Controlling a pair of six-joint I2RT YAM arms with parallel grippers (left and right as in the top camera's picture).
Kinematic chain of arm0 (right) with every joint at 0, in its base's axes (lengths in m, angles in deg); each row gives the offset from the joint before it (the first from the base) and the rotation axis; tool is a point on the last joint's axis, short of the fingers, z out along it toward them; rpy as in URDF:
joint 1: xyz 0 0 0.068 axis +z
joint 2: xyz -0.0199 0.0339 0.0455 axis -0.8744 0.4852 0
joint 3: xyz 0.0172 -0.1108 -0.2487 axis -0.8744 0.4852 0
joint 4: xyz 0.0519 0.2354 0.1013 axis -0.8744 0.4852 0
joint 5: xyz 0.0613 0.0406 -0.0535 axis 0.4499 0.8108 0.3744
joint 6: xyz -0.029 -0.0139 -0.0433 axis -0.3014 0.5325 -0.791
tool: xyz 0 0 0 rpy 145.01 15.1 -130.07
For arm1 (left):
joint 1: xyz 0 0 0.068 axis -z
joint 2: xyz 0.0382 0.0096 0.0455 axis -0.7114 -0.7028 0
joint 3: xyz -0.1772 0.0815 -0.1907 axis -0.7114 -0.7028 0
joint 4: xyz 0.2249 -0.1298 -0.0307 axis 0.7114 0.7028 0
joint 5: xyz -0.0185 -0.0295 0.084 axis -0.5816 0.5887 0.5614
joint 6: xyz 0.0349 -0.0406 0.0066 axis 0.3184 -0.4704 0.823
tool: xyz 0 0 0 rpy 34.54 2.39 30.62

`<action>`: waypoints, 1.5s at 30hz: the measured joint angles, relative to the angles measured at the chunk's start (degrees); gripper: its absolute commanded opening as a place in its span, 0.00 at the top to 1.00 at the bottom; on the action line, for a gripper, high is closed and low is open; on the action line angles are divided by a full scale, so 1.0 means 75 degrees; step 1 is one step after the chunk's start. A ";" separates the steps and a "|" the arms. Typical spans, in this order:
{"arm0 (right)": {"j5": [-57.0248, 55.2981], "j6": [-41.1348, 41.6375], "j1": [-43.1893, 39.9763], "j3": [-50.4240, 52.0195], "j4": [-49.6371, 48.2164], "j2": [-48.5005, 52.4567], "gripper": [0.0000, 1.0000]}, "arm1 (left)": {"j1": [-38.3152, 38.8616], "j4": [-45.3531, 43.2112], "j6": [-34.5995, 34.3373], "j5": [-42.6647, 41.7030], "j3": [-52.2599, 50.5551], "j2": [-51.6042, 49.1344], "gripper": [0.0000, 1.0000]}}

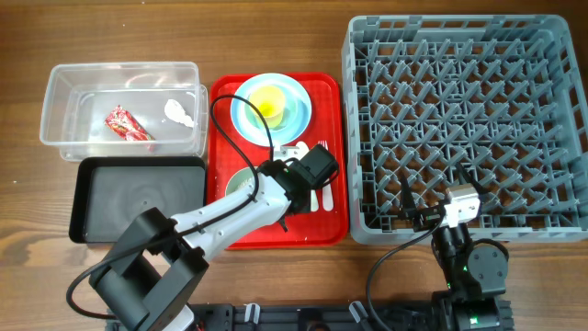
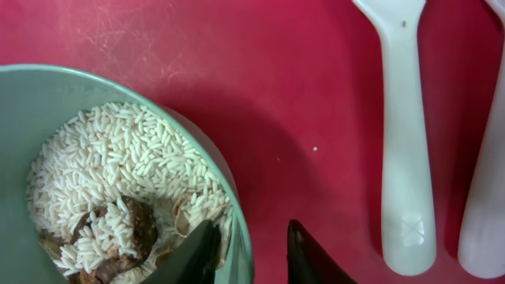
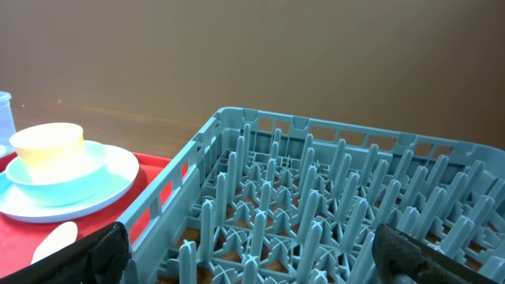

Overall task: Sort waste into correct bins and load items into the dishwasher rack
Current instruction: 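Lower the left gripper onto the teal bowl rim and grip it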

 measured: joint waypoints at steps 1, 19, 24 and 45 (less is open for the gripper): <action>0.0000 -0.0003 0.0000 0.0000 0.0000 0.0000 0.00 | 0.0000 -0.0003 0.0000 0.0009 0.0000 0.0000 0.79; 0.0000 -0.0003 0.0000 0.0000 0.0000 0.0000 0.00 | 0.0000 0.0000 -0.0003 0.0181 0.0000 0.0003 0.80; 0.0000 0.0000 0.0000 0.0000 0.0000 0.0000 0.00 | 0.0000 0.0000 -0.0003 0.0256 0.0000 0.0003 0.80; 0.0000 -0.0003 0.0000 0.0000 0.0000 0.0000 0.00 | 0.0000 0.0012 0.0000 0.0364 0.0000 0.0297 0.77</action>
